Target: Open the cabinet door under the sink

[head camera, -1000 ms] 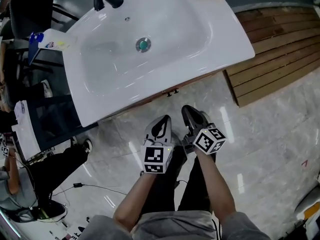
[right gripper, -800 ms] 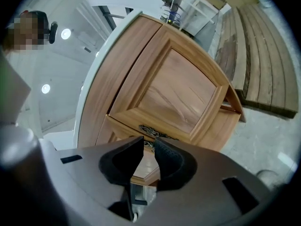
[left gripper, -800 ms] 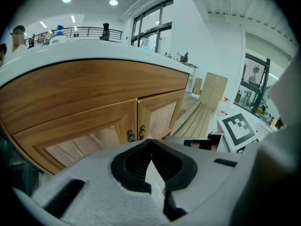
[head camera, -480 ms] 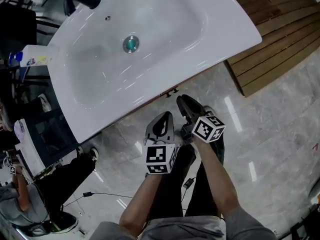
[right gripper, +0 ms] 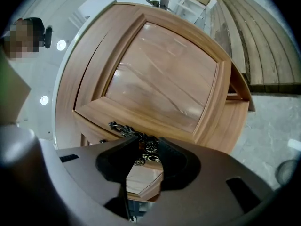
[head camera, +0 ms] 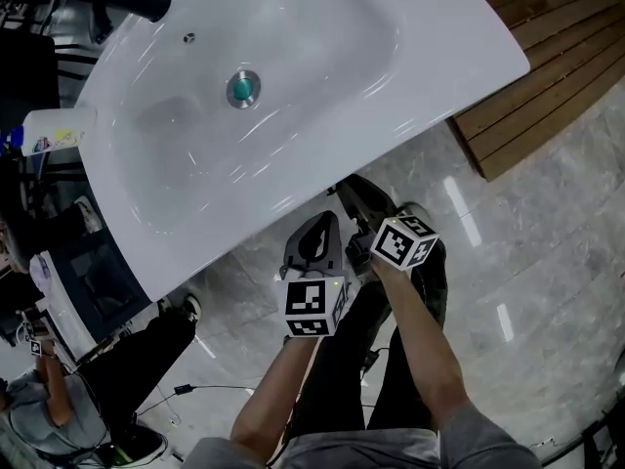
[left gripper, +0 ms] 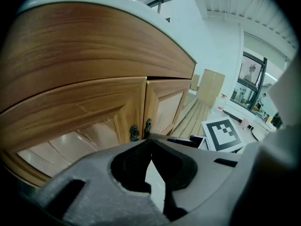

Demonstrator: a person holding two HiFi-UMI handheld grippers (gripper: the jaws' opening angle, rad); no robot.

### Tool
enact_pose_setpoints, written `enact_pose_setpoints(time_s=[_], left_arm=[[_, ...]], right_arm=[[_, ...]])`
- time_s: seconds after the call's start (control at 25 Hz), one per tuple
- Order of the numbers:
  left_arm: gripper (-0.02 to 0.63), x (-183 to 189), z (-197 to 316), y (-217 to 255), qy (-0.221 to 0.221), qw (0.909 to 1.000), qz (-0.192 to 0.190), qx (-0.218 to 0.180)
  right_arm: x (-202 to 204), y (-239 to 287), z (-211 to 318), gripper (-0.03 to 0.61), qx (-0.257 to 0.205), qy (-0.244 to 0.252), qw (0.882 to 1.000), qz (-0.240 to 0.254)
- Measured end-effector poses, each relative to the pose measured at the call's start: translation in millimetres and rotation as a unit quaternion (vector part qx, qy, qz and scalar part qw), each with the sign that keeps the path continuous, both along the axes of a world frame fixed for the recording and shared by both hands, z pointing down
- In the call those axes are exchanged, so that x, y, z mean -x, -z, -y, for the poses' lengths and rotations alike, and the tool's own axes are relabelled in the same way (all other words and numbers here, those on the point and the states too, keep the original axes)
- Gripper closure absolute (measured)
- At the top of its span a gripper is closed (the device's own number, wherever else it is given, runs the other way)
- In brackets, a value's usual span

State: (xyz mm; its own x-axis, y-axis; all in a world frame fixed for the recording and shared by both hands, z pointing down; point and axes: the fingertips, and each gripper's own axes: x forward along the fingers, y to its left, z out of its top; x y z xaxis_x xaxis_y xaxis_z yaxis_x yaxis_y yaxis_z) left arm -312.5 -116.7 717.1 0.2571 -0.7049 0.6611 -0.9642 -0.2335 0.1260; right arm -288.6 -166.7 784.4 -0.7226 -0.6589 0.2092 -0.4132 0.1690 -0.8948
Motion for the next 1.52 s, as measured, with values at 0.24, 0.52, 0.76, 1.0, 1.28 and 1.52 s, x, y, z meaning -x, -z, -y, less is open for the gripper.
enact_pose_setpoints(time_s=[0.24,0.52,0.76,1.0,1.28,1.52], left_arm=[[0.606,2,0,-6,-0.003,1.0000,-0.004,0.005],[0.606,9,-7,-7,-0.002,0.9997,-0.025,-0.004],[0.606,20,-29,-11,-0.008,0.9992,-0.038,-0.007],[0.606,29,-54,-18,0.003,0.9992,-0.041,0.004],[0.606,7,-70,-20,0.018,0.9989,-0.042,0.007],[0.606,-17,-80,-15,0.057,0.9979,-0.031,0.004]], right_arm=[[-3,-5,1,0.486,-0.009,-0.018,1.000,0.004],[0,-7,-1,0.489,-0.024,-0.023,0.999,0.021],[-2,-9,-3,0.491,-0.032,-0.033,0.998,0.041],[-11,-5,-17,0.492,-0.035,-0.019,0.998,0.047],[-24,-6,-31,0.492,-0.039,0.017,0.997,0.061],[-40,-3,-46,0.492,-0.034,0.067,0.995,0.069]])
